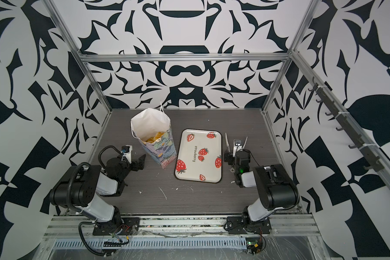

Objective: Pack bread into a paper bag
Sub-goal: Reset both arms

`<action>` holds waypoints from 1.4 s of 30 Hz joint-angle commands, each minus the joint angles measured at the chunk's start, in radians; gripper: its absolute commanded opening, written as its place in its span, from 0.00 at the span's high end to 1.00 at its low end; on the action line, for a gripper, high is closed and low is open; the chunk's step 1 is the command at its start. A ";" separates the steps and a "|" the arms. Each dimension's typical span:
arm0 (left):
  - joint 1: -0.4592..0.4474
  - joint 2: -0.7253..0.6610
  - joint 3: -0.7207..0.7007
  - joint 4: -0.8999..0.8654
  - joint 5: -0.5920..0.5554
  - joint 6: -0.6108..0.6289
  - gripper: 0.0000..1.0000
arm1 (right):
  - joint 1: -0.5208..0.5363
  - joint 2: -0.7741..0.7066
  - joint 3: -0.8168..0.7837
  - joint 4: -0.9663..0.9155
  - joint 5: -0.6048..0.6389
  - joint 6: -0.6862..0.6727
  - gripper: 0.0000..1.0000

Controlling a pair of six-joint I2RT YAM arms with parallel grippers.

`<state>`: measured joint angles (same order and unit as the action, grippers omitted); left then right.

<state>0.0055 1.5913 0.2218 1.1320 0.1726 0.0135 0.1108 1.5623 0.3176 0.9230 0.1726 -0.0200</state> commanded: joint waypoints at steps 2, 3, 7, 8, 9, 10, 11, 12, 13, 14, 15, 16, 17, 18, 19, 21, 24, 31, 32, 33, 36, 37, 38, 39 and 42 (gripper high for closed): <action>0.001 -0.041 0.163 -0.261 -0.008 -0.004 0.01 | -0.001 -0.001 0.032 0.009 0.006 -0.003 0.01; 0.001 -0.043 0.151 -0.239 -0.011 -0.007 0.01 | -0.002 -0.004 0.031 0.009 0.007 -0.003 0.01; 0.001 -0.038 0.154 -0.238 -0.005 -0.005 0.01 | -0.001 -0.004 0.028 0.010 0.011 0.001 0.01; 0.001 -0.036 0.155 -0.235 -0.005 -0.004 0.01 | -0.001 -0.003 0.030 0.008 0.010 -0.001 0.01; 0.001 -0.031 0.148 -0.215 -0.008 -0.006 0.01 | 0.000 -0.002 0.030 0.008 0.009 -0.001 0.01; 0.002 -0.025 0.145 -0.198 -0.013 -0.007 0.01 | -0.002 0.001 0.031 0.013 0.010 0.000 0.01; 0.001 -0.029 0.148 -0.211 -0.011 -0.007 0.01 | -0.002 0.001 0.029 0.016 0.011 0.001 0.01; 0.001 -0.033 0.149 -0.222 -0.006 -0.006 0.01 | -0.001 0.001 0.030 0.015 0.011 0.002 0.01; 0.001 -0.030 0.149 -0.217 -0.008 -0.006 0.01 | -0.002 0.002 0.035 0.009 0.007 0.004 0.01; 0.001 -0.028 0.147 -0.206 -0.011 -0.007 0.01 | -0.005 0.002 0.037 0.004 0.002 0.007 0.01; 0.001 -0.028 0.147 -0.205 -0.012 -0.006 0.01 | -0.005 0.001 0.035 0.006 0.003 0.006 0.01; 0.001 -0.029 0.146 -0.211 -0.010 -0.007 0.01 | -0.005 0.000 0.032 0.013 0.005 0.006 0.01; 0.001 -0.028 0.147 -0.210 -0.011 -0.007 0.01 | -0.004 0.000 0.030 0.014 0.007 0.005 0.01; 0.001 -0.029 0.147 -0.206 -0.011 -0.007 0.01 | -0.005 -0.001 0.029 0.014 0.005 0.004 0.01; 0.001 -0.029 0.146 -0.208 -0.011 -0.007 0.01 | -0.005 -0.001 0.030 0.013 0.005 0.000 0.01; 0.001 -0.029 0.146 -0.208 -0.010 -0.007 0.01 | -0.005 -0.004 0.030 0.007 0.005 -0.001 0.01; 0.001 -0.030 0.146 -0.207 -0.010 -0.007 0.01 | -0.005 -0.004 0.030 0.008 0.006 0.000 0.01; 0.001 -0.031 0.041 -0.001 0.031 0.005 0.01 | -0.003 -0.017 -0.023 0.093 -0.056 -0.020 0.01; 0.001 -0.024 0.013 0.059 0.031 0.005 0.01 | -0.005 -0.019 -0.066 0.163 -0.084 -0.032 0.01; 0.001 -0.013 -0.008 0.112 0.022 0.005 0.01 | -0.005 -0.012 -0.112 0.246 -0.103 -0.037 0.01; 0.001 -0.014 0.017 0.065 -0.028 -0.013 0.01 | -0.005 0.025 -0.135 0.361 0.005 -0.003 0.01; 0.001 -0.021 0.047 -0.012 -0.037 -0.017 0.01 | -0.005 0.005 -0.099 0.275 0.056 0.013 0.01; 0.001 -0.029 0.076 -0.076 -0.039 -0.019 0.01 | -0.005 -0.013 -0.057 0.174 0.076 0.020 0.01; 0.001 -0.036 0.098 -0.129 -0.028 -0.014 0.01 | -0.005 -0.018 -0.011 0.073 0.085 0.028 0.01; 0.001 -0.035 0.060 -0.043 0.043 0.011 0.01 | -0.004 -0.013 0.007 0.031 -0.039 -0.015 0.01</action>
<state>0.0063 1.5711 0.3004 1.0588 0.1688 0.0128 0.1074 1.5757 0.2928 0.9901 0.1749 -0.0231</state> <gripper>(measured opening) 0.992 0.993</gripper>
